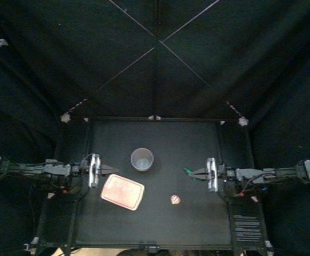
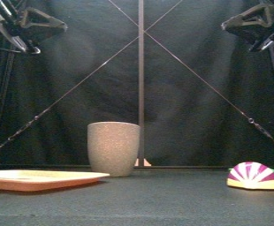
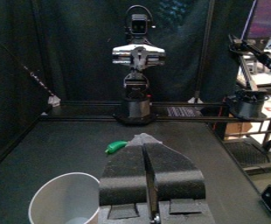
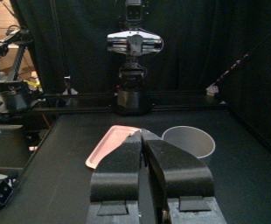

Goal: Pick the onion then place it in the grey bowl
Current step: Pick the onion

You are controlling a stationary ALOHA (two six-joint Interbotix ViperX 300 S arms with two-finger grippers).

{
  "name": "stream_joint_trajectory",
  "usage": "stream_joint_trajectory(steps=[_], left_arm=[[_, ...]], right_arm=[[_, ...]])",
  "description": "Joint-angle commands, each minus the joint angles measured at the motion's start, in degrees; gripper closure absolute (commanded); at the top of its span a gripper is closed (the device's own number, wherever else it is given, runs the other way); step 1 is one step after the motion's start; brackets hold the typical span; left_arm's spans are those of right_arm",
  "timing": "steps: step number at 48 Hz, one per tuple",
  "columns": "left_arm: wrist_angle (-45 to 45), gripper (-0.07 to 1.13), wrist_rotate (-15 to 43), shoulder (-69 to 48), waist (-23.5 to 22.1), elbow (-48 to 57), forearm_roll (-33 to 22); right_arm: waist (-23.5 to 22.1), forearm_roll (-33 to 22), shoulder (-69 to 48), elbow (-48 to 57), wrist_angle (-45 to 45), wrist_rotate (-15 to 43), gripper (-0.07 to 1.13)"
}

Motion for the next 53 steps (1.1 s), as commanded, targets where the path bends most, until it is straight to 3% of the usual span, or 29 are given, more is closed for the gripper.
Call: stream_joint_trajectory(steps=[1, 7, 12, 17, 23, 25, 31, 42, 53], left_arm=[[2.37, 1.1, -0.18, 0.35, 0.09, -1.85, -0.97], [3.34, 1.09, -0.18, 0.09, 0.09, -2.11, -1.23], [3.43, 1.07, -0.26, 0.09, 0.09, -2.11, -1.41], [3.34, 1.07, -0.35, 0.09, 0.18, -2.11, -1.93], [3.34, 1.07, -0.09, 0.0, 0.26, -2.02, -2.9], [3.43, 1.07, -0.09, 0.0, 0.26, -2.02, -2.99], [3.69, 1.07, 0.0, 0.0, 0.44, -1.93, -2.99], [3.52, 1.07, -0.09, 0.0, 1.32, -1.58, -2.99], [3.08, 1.07, -0.09, 0.0, 1.49, -1.49, -2.99]], right_arm=[[0.18, 0.35, 1.58, -0.7, -0.09, 0.62, 1.01], [0.18, 2.11, 4.66, -1.67, 0.0, 2.64, 0.96], [0.35, 4.39, 8.26, -2.64, 0.0, 4.13, 0.83], [0.44, 5.89, 12.13, -3.43, 0.0, 5.54, 0.53], [0.44, 8.0, 17.14, -4.57, 0.0, 6.77, 0.05], [0.62, 8.44, 18.72, -5.01, 0.0, 6.77, -0.03], [2.72, 7.21, 24.96, -5.62, 1.05, 6.15, 0.03], [11.87, 5.54, 36.47, -8.96, 10.2, 6.77, 0.08], [13.54, 5.36, 45.62, -14.15, 21.36, 6.59, 0.08]])
